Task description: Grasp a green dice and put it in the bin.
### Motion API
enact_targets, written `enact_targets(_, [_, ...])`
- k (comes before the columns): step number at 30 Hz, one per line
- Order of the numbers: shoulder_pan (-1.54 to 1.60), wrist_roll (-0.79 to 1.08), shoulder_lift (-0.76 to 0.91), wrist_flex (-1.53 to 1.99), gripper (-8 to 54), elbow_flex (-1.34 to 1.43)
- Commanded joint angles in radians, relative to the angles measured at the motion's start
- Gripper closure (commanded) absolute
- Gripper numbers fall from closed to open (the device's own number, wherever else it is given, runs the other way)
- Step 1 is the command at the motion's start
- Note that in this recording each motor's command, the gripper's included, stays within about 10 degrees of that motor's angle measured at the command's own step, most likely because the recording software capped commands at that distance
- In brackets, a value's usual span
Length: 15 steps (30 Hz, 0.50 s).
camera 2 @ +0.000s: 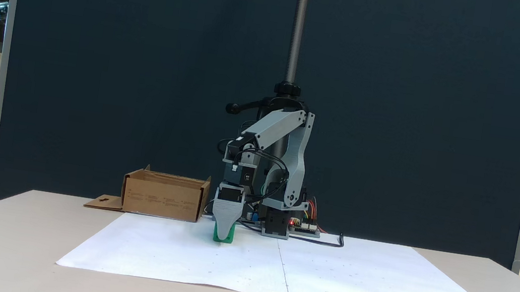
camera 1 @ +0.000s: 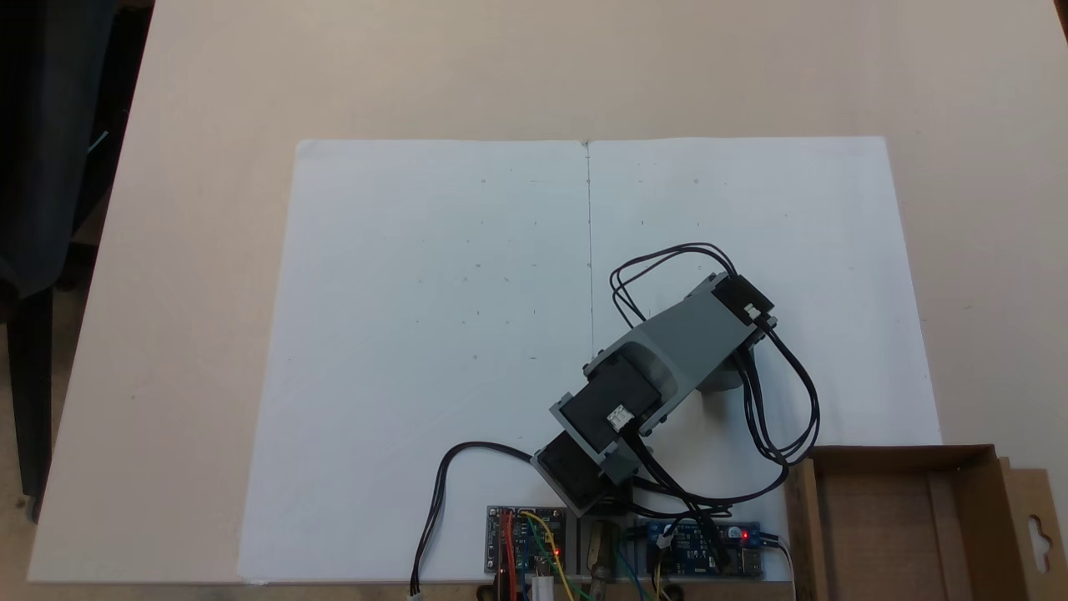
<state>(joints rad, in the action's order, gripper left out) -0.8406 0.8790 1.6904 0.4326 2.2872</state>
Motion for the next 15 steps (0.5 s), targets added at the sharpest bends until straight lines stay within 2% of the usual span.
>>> enact_targets(1, [-0.018,0.1,0.006,-0.074,3.2,-0.008])
enact_targets(8, [-0.026,0.107,0.003,-0.083,11.9,0.017])
enact_targets(11, [-0.025,0.107,0.003,-0.084,12.3,0.034])
enact_targets(14, [-0.025,0.106,0.006,-0.086,18.4,0.044])
enact_targets(15, [-0.025,0.106,0.006,-0.086,18.5,0.044])
